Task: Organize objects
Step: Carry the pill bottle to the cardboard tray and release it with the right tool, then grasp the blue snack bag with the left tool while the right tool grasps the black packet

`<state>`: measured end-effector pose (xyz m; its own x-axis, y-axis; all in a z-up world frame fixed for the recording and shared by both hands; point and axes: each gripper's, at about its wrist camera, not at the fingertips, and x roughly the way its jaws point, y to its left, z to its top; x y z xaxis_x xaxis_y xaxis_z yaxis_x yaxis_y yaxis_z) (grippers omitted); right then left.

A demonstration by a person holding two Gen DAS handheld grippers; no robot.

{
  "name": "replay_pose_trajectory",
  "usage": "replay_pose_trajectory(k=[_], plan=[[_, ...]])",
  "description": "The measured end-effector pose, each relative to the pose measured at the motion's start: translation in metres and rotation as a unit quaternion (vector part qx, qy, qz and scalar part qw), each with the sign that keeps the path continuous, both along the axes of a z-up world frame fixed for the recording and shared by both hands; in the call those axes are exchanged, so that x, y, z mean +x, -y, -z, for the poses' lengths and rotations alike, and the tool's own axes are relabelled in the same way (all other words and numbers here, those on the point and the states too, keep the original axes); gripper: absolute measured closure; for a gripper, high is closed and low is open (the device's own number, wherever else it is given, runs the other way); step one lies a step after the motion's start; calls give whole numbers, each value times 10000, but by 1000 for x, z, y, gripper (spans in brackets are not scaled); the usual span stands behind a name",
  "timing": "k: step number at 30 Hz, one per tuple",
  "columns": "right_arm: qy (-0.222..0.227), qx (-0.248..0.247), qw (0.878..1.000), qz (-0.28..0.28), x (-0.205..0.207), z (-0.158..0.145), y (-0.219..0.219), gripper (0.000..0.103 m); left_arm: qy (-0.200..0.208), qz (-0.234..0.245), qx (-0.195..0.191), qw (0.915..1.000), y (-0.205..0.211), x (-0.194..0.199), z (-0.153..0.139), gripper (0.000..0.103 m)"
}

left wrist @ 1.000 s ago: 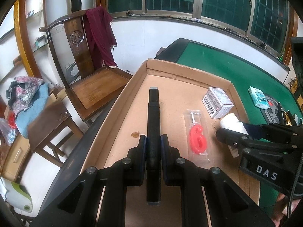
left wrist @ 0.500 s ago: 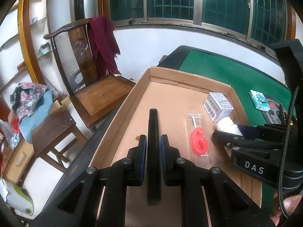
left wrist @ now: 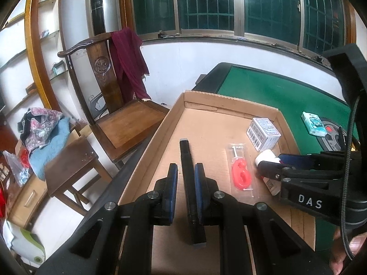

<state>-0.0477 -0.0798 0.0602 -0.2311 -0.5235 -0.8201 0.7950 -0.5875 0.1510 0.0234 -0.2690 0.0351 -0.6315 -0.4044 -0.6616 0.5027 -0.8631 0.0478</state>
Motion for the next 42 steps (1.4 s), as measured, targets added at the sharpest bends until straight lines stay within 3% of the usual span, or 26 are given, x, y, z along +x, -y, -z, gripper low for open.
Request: replay_pose_trajectory(k=[9, 17, 20, 22, 27, 30, 31, 33, 36, 39, 42], plan=[[64, -426, 9991, -15, 11, -23, -25, 69, -86, 157, 52, 9998, -13, 2, -13, 90], [-63, -1108, 9930, 408, 2, -63, -121, 69, 11, 926, 455, 9947, -58, -21, -27, 90], [-164, -1279, 9886, 780, -14, -75, -171, 57, 262, 1348, 962, 9858, -82, -52, -33, 88], [-346, -1297, 9846, 1118, -26, -80, -207, 47, 397, 1527, 1023, 9822, -96, -77, -37, 86], [-508, -1412, 9701, 1909, -59, -76, -283, 46, 802, 1637, 1056, 9776, -129, -156, -37, 73], [-404, -1824, 9540, 2344, -85, -56, -332, 44, 990, 1616, 1221, 9743, -138, -198, -29, 70], [-456, -1757, 9489, 2583, -97, -46, -346, 44, 1091, 1534, 1220, 9745, -140, -214, -24, 69], [-135, -1619, 9403, 2989, -119, -36, -363, 42, 1329, 1573, 1280, 9702, -144, -241, -12, 68], [368, -2173, 9260, 3063, -129, -34, -383, 42, 1510, 1570, 1091, 9699, -154, -271, -3, 68], [229, -2251, 9213, 3162, -126, -42, -387, 42, 1660, 1533, 593, 9723, -162, -290, 3, 68], [269, -2393, 9177, 3158, -125, -45, -387, 42, 1833, 1595, 584, 9683, -162, -302, 14, 68]])
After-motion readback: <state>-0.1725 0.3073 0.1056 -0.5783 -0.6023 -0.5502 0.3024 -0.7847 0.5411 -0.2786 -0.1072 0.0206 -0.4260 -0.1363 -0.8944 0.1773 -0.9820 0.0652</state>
